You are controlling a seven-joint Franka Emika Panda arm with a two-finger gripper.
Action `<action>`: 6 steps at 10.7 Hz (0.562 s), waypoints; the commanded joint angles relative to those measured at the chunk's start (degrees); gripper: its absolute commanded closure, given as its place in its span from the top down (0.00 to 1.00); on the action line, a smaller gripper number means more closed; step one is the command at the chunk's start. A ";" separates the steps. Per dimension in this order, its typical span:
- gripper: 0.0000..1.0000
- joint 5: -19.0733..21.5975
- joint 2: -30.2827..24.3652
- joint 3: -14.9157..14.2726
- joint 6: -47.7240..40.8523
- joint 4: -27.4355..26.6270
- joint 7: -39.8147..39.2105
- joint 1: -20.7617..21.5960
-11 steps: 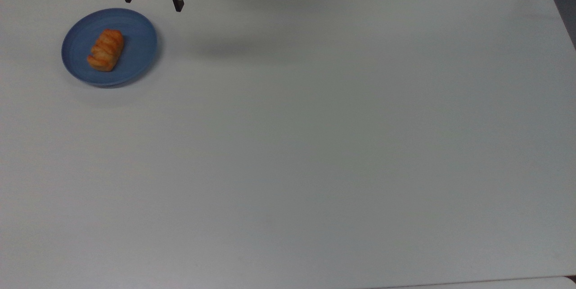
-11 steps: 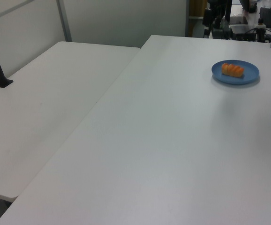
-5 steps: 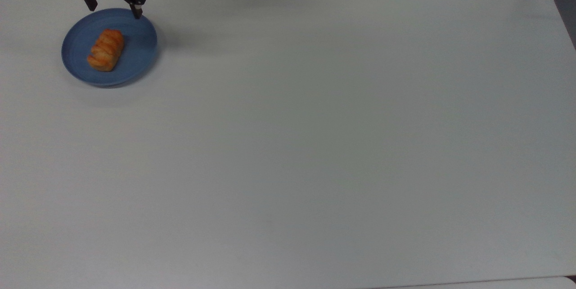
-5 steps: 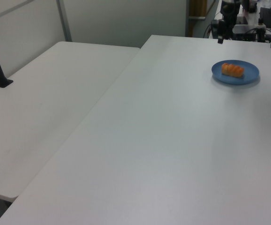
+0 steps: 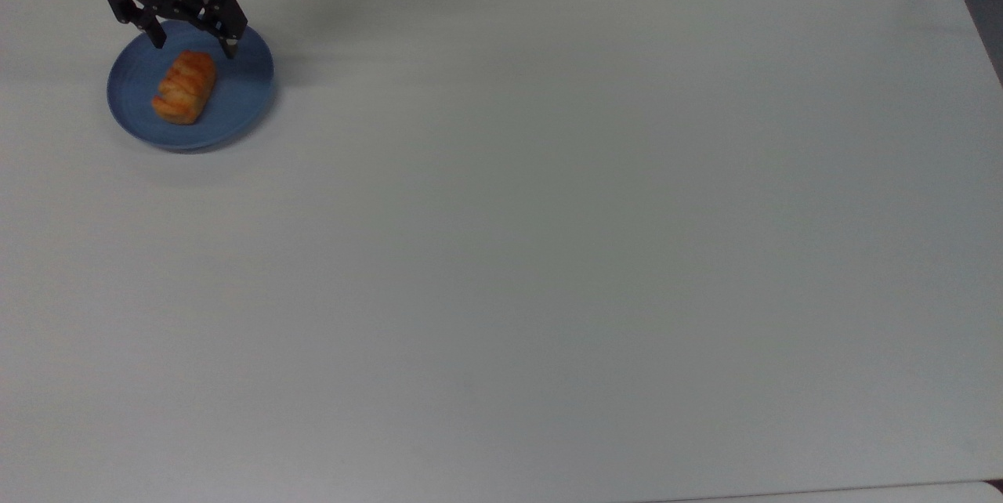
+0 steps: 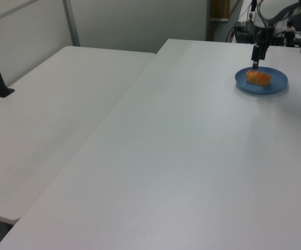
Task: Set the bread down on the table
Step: 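Lower the gripper over the orange bread roll on the blue plate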
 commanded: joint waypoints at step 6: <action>1.00 0.31 5.07 -0.19 7.43 -1.68 -3.36 -3.32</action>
